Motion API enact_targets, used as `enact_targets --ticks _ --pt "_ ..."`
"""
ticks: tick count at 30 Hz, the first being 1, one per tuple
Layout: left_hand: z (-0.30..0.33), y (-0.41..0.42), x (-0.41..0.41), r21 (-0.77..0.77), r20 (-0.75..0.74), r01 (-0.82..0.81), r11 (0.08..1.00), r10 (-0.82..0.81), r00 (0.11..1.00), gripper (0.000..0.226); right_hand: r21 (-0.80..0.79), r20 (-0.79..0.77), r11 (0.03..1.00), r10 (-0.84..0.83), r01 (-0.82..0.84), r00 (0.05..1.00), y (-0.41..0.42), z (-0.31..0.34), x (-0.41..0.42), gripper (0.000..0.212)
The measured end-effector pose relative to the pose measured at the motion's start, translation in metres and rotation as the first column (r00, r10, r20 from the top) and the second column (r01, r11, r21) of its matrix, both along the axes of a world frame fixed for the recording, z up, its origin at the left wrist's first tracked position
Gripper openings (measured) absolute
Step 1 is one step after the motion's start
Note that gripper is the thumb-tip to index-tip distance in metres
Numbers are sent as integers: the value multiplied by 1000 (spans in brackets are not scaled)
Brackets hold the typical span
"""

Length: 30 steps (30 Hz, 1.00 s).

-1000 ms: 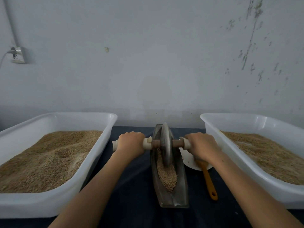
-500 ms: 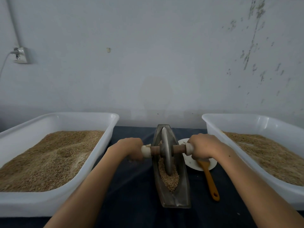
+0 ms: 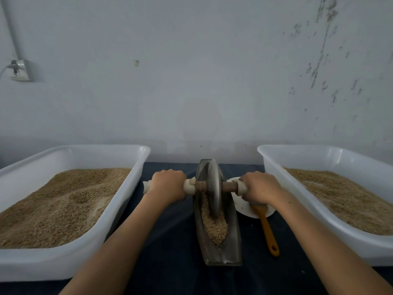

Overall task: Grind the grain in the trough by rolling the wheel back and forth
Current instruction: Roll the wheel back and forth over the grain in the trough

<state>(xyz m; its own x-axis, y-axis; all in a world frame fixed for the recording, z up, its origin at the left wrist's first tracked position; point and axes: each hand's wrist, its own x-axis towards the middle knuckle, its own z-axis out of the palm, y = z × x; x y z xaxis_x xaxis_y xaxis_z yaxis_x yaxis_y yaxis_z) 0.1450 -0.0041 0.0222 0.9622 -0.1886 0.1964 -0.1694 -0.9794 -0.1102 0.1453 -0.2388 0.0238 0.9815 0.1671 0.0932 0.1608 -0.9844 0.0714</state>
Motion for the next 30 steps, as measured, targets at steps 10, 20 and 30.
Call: enact_targets --ticks 10,20,30 --pt "5 8 1 -80 -328 -7 997 -19 945 35 2 -221 1000 4 -3 975 2 17 -6 15" --pt "-6 1 3 -49 59 -8 999 11 998 14 37 211 998 49 -58 976 2 -5 -1 3" --pt "7 -1 -6 -11 -158 -7 1000 6 987 32 -3 -176 1000 2 -3 984 -2 10 -2 13"
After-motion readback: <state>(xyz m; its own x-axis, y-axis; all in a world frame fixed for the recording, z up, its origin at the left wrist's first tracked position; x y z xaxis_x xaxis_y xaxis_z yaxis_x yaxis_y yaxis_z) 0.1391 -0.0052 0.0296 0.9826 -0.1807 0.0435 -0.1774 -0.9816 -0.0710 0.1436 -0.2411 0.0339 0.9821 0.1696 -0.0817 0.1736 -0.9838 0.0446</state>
